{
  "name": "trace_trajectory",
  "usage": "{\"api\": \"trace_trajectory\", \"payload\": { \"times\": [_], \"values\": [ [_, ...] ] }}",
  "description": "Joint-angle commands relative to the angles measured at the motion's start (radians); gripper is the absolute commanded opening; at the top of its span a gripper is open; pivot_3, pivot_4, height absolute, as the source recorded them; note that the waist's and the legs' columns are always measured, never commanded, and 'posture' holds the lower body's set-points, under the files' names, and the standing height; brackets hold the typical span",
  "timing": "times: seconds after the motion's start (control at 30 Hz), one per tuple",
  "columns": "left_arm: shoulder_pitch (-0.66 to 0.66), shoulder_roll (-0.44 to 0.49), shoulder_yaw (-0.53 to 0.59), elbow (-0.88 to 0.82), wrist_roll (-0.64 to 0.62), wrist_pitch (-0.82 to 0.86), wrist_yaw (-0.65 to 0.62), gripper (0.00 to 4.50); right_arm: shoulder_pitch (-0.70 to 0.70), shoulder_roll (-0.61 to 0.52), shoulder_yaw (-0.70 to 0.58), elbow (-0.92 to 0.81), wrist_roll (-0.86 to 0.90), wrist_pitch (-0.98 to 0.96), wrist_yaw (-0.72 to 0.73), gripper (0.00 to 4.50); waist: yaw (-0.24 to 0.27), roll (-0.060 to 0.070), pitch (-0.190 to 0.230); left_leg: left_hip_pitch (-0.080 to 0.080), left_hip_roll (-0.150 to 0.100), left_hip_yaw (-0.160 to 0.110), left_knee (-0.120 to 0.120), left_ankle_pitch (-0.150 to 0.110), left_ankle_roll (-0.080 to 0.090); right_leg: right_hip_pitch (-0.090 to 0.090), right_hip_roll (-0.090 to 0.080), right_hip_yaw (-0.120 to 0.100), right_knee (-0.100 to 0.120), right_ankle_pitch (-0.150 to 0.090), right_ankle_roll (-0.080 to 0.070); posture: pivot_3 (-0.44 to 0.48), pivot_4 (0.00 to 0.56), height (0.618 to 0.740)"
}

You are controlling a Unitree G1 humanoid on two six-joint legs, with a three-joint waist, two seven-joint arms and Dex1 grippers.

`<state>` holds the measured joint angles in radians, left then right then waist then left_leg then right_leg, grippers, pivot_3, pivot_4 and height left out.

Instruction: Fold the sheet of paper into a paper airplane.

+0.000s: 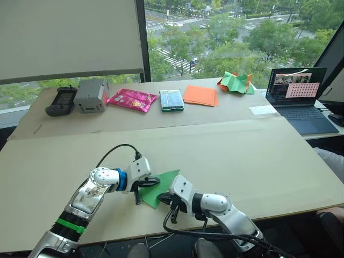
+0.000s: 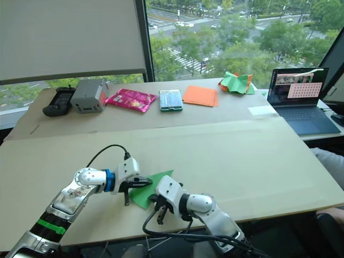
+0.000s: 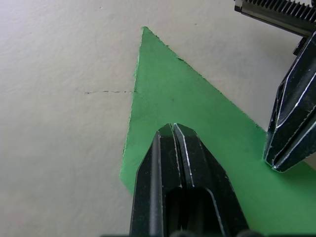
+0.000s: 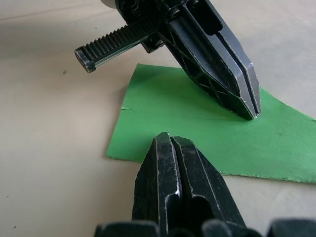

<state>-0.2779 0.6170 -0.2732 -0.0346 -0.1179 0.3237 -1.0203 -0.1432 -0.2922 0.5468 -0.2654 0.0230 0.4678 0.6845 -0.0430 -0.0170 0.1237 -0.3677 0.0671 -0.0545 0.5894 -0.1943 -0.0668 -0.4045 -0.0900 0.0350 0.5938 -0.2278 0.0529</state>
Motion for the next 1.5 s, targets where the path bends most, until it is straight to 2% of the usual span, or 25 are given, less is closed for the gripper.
{"api": "trace_trajectory", "payload": {
  "times": [0.03,0.37,0.7,0.87,1.07,1.23,1.37,1.5],
  "values": [
    [0.036,0.026,-0.023,0.008,0.022,0.05,-0.006,0.05,0.024,-0.017,0.078,0.014,-0.005,0.047,0.042,0.0,0.0,0.0,0.0,0.0,0.0,0.0,0.0,0.0,0.0,0.0,0.0,0.0,0.0,0.0,0.0,0.0,0.15,0.706],
    [0.036,0.026,-0.016,0.003,0.025,0.065,0.003,0.05,0.005,-0.031,0.104,0.023,-0.019,0.021,0.056,0.0,0.001,0.0,0.0,0.0,0.0,0.0,0.0,0.0,0.0,0.0,-0.001,0.0,-0.001,0.0,0.0,0.0,0.15,0.706],
    [0.01,0.0,0.053,0.014,-0.025,0.085,0.043,0.05,-0.011,-0.059,-0.169,-0.131,0.137,0.08,0.032,0.0,0.012,-0.004,0.007,-0.002,-0.001,0.0,0.001,0.0,0.0,-0.002,-0.001,0.0,-0.002,0.0,0.0,0.0,0.15,0.706],
    [-0.012,-0.014,0.13,-0.02,-0.095,0.141,0.061,0.05,-0.031,-0.073,-0.194,-0.116,0.109,0.102,-0.011,0.0,0.015,-0.005,0.011,-0.002,0.0,0.0,0.0,0.0,0.0,-0.003,-0.001,-0.001,-0.001,0.0,0.0,0.0,0.15,0.706],
    [-0.027,0.03,0.165,-0.028,-0.107,0.136,0.032,0.05,-0.041,-0.067,-0.189,-0.121,0.099,0.115,-0.052,0.0,0.023,-0.006,0.013,-0.006,0.0,0.001,0.0,0.0,0.0,-0.007,0.0,0.0,-0.001,0.0,0.0,0.0,0.15,0.706],
    [-0.065,0.079,0.162,0.025,-0.094,0.063,-0.018,0.05,-0.045,-0.062,-0.193,-0.128,0.099,0.124,-0.079,0.0,0.031,-0.006,0.013,-0.008,0.0,0.001,0.0,0.0,0.0,-0.009,0.0,0.0,-0.001,0.0,0.0,0.0,0.15,0.706],
    [-0.141,0.12,0.116,0.147,-0.025,-0.13,-0.094,0.05,-0.044,-0.078,-0.213,-0.132,0.1,0.133,-0.091,0.0,0.033,-0.006,0.013,-0.016,-0.001,0.001,0.001,0.0,0.0,-0.016,0.0,0.0,-0.001,0.0,0.0,0.0,0.15,0.706],
    [-0.253,0.114,0.069,0.318,0.037,-0.432,-0.188,1.14,-0.044,-0.1,-0.231,-0.139,0.107,0.141,-0.089,0.0,0.039,-0.006,0.012,-0.017,-0.001,0.001,0.002,0.002,0.003,-0.016,0.0,0.0,-0.001,0.0,0.0,0.0,0.15,0.706]
  ]
}}
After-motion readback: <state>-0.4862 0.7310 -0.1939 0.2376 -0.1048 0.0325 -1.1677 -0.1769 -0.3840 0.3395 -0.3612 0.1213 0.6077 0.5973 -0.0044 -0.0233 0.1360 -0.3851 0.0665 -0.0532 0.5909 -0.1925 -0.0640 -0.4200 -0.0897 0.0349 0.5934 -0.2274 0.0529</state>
